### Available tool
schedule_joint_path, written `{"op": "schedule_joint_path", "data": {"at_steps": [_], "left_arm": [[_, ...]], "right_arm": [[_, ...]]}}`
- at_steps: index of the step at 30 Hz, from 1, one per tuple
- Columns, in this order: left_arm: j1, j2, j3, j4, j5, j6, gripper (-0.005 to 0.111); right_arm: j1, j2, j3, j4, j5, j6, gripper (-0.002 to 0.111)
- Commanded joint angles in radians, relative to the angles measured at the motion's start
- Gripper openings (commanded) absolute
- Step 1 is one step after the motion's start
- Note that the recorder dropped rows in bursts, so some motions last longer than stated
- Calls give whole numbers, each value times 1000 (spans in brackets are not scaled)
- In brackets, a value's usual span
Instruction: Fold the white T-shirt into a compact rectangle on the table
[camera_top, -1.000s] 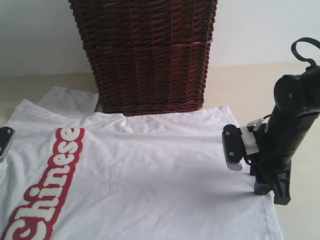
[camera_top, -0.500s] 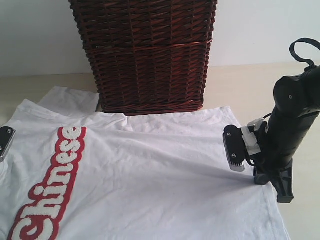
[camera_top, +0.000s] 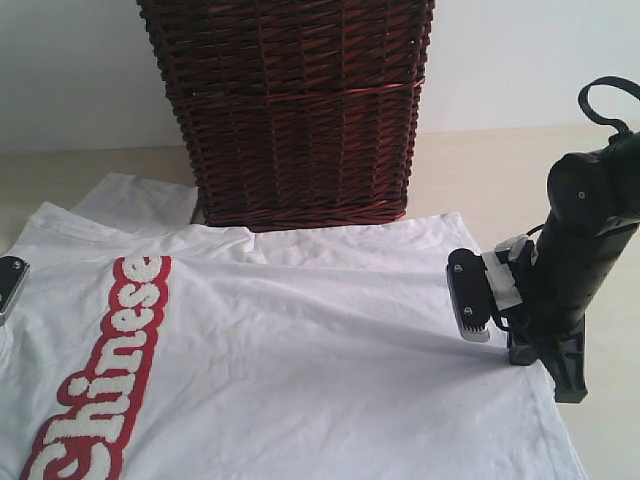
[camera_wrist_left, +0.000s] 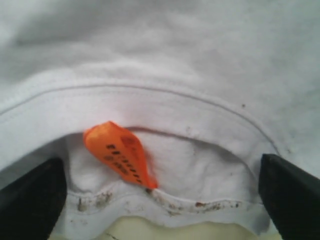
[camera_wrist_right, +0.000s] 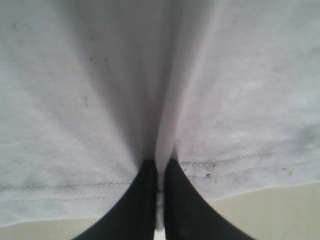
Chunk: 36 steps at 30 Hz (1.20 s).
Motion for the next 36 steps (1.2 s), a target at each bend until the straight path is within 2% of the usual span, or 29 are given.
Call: {"op": "schedule_joint_path", "data": {"at_steps": [1, 5, 12, 14, 16, 19, 21, 24, 30, 32, 36], "left_arm": [[2, 28, 20, -35, 75, 2, 104], [2, 28, 20, -42, 68, 0, 104], [2, 28, 37, -42, -63, -17, 103], [2, 28, 57, -28, -120, -17, 99], [2, 28, 77, -8, -176, -17, 87], [2, 28, 84, -8, -188, -14, 66], [2, 28, 84, -2, -199, -14, 43], [2, 28, 84, 22, -208, -14, -1], [2, 21, 82, 34, -226, -3, 0], [2, -21, 82, 48, -231, -36, 0], [0, -210, 82, 73, -297, -221, 0]], "right_arm": [[-4, 27, 8, -16, -40, -8, 0], [-4, 27, 8, -16, -43, -8, 0], [-4, 27, 8, -16, -44, -8, 0], [-4, 27, 8, -16, -45, -8, 0], [-4, 27, 8, -16, -47, -8, 0], [-4, 27, 8, -16, -47, -8, 0], [-4, 27, 8, -16, -47, -8, 0], [-4, 27, 8, -16, -47, -8, 0], [-4, -2, -13, -25, -54, -5, 0], [-4, -48, -43, -41, -38, 73, 0], [-4, -190, -77, -210, 65, 220, 0]]}}
